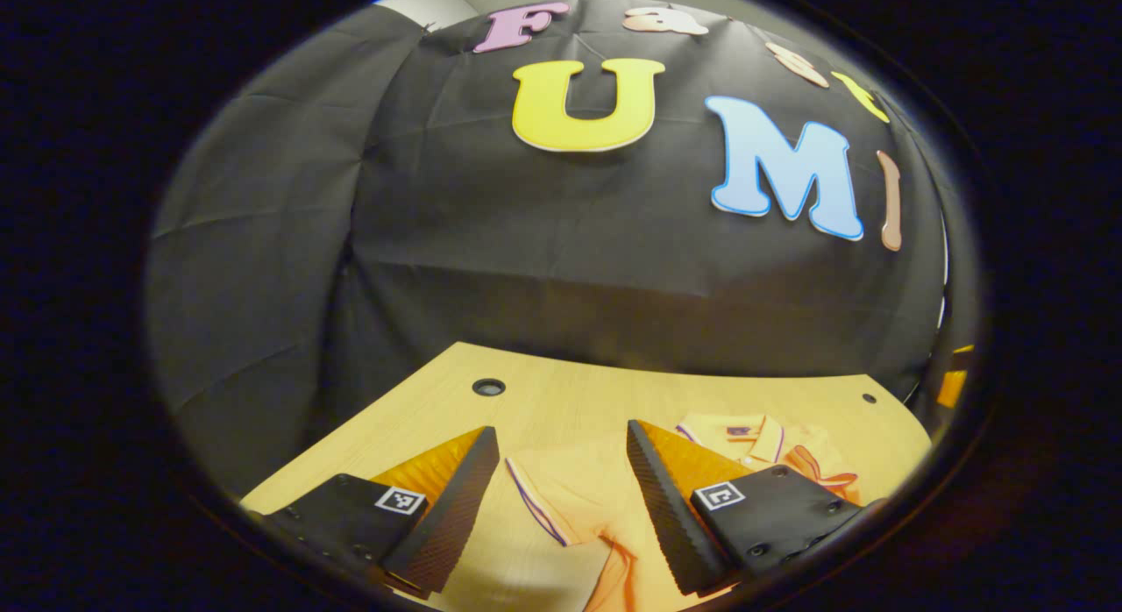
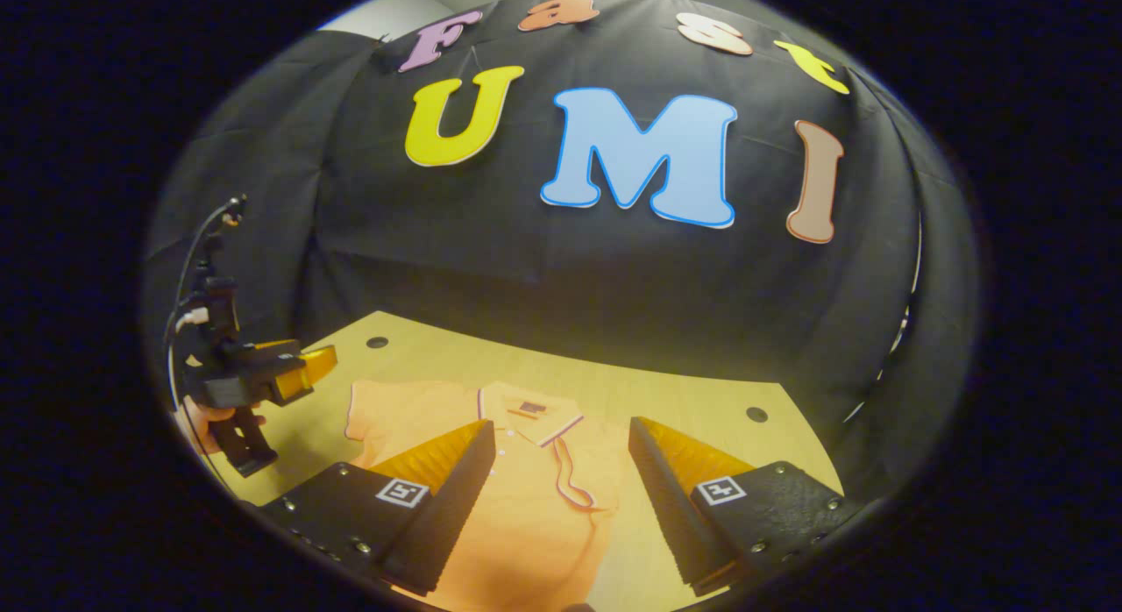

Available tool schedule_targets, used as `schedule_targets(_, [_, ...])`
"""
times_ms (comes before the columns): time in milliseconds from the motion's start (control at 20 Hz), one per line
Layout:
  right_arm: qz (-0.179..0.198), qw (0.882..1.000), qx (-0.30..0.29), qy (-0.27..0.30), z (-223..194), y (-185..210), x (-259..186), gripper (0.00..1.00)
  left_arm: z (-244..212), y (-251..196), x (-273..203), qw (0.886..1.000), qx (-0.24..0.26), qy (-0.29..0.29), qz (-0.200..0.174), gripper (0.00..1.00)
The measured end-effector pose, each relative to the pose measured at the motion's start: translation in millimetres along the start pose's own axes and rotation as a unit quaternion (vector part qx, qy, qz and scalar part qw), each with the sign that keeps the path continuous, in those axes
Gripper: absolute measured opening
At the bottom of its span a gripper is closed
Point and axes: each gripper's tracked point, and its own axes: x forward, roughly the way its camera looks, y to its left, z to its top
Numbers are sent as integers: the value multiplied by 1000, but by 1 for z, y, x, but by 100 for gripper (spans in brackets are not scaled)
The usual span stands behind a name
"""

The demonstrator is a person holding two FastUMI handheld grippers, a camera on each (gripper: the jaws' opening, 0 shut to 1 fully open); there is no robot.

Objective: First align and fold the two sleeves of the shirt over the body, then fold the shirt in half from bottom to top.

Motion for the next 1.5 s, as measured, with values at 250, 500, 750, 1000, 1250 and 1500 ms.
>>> schedule_targets(250, [-20,1000,-3,-5,4,2,-30,95,-38,14,40,999,-4,46,9,95])
schedule_targets(500, [-13,1000,14,0,3,20,-47,95,-65,21,66,997,2,78,13,95])
schedule_targets(750, [-18,999,17,28,-21,26,-56,95,-95,26,96,993,10,120,16,95])
schedule_targets(1000, [-34,997,54,46,-34,17,-64,95,-114,19,105,988,19,150,10,96])
schedule_targets(1250, [-44,993,90,58,-40,8,-64,95,-117,24,109,987,42,155,16,91])
schedule_targets(1500, [-39,992,99,66,-45,9,-61,95,-116,24,112,988,38,149,20,49])
